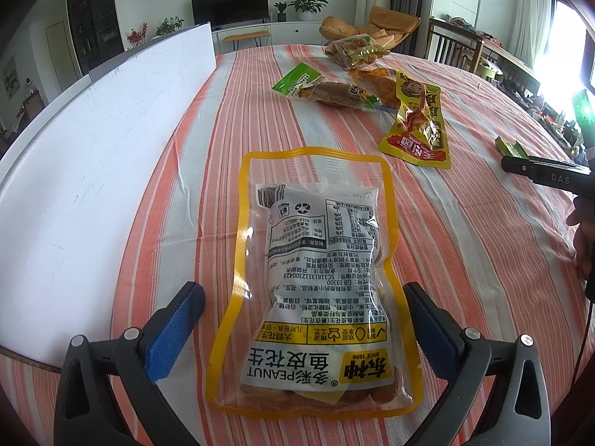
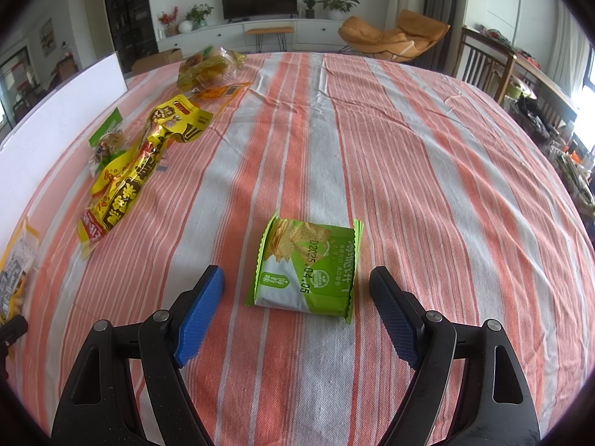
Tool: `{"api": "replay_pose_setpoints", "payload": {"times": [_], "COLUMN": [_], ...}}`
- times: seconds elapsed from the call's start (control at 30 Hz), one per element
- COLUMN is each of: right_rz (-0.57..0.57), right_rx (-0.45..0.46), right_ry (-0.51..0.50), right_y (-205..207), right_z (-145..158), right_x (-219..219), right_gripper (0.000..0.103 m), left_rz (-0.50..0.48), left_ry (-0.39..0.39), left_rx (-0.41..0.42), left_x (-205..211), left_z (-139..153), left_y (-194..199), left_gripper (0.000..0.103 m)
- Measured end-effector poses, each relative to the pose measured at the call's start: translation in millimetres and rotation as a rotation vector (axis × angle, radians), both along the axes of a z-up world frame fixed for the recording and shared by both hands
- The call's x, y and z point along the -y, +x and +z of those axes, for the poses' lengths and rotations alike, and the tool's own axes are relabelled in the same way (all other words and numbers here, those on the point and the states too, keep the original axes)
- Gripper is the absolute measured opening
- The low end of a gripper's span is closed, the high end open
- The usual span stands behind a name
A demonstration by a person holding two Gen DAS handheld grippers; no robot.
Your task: Organize snacks
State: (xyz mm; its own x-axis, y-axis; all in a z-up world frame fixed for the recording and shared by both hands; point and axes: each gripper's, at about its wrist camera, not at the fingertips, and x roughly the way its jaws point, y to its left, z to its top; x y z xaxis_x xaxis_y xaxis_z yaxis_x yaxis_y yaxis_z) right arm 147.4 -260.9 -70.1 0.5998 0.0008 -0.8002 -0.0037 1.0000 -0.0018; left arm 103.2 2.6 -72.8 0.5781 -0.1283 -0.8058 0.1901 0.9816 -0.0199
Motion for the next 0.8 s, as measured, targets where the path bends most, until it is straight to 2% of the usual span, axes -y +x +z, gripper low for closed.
{"api": "replay_pose_setpoints", "payload": {"times": [0.13, 0.2, 0.23, 0.27, 0.33, 0.43, 0.5, 0.57, 0.63, 0.7, 0.73, 0.77, 0.8], "right_rz": [0.012, 0.045, 0.047, 0.032, -0.049, -0.101, -0.073, -0.033, 0.003, 0.01, 0.003, 0.006, -0.002], "right_rx": [-0.001, -0.029, -0.048, -0.067, -0.097, -0.145, -0.16, -0.162, -0.179, -0.227, -0.22, -0.204, -0.202], "right_ry": [0.035, 0.111, 0.186, 0.277, 0.347, 0.34, 0.3, 0.232, 0.15, 0.061, -0.011, -0.007, 0.008], "right_y": [-1.4, -1.9, -2.2, -3.1, -3.7, -0.2, 4.3, 10.4, 19.4, 27.7, 28.7, 28.0, 26.8], "right_z": [1.5, 5.6, 8.9, 12.4, 18.3, 22.3, 26.4, 28.2, 23.4, 10.4, 8.4, 10.7, 13.0], "right_x": [4.8, 14.7, 25.4, 39.4, 62.5, 72.1, 59.9, 40.2, 16.1, -0.5, -8.3, -9.5, -8.7], "right_gripper": [0.084, 0.083, 0.082, 0.082, 0.082, 0.083, 0.083, 0.083, 0.082, 0.08, 0.066, 0.052, 0.052], "left_rz": [-0.005, -0.006, -0.005, -0.005, -0.005, -0.01, -0.015, -0.018, -0.019, -0.028, -0.022, -0.022, -0.022], "left_ry": [-0.001, -0.002, -0.002, -0.002, -0.002, -0.004, -0.015, -0.033, -0.04, -0.097, -0.112, -0.126, -0.141], "left_rx": [0.0, 0.0, 0.0, 0.0, 0.0, -0.007, -0.028, -0.034, -0.024, -0.031, -0.025, -0.022, -0.022], "left_x": [-1.9, -2.5, -2.3, -2.2, -1.9, -2.3, -4.0, -6.9, -9.4, -14.6, -16.9, -19.0, -20.4], "left_z": [1.6, 2.0, 1.8, 1.6, 1.4, 1.6, 3.3, 5.6, 8.8, 13.2, 15.4, 17.4, 18.6], "left_y": [-3.9, -5.5, -5.2, -4.9, -4.1, -3.4, -2.1, -1.7, -1.5, -2.0, -3.3, -6.2, -8.3], "left_gripper": [0.103, 0.103, 0.103, 0.103, 0.103, 0.103, 0.102, 0.097, 0.076, 0.064, 0.06, 0.059, 0.058]}}
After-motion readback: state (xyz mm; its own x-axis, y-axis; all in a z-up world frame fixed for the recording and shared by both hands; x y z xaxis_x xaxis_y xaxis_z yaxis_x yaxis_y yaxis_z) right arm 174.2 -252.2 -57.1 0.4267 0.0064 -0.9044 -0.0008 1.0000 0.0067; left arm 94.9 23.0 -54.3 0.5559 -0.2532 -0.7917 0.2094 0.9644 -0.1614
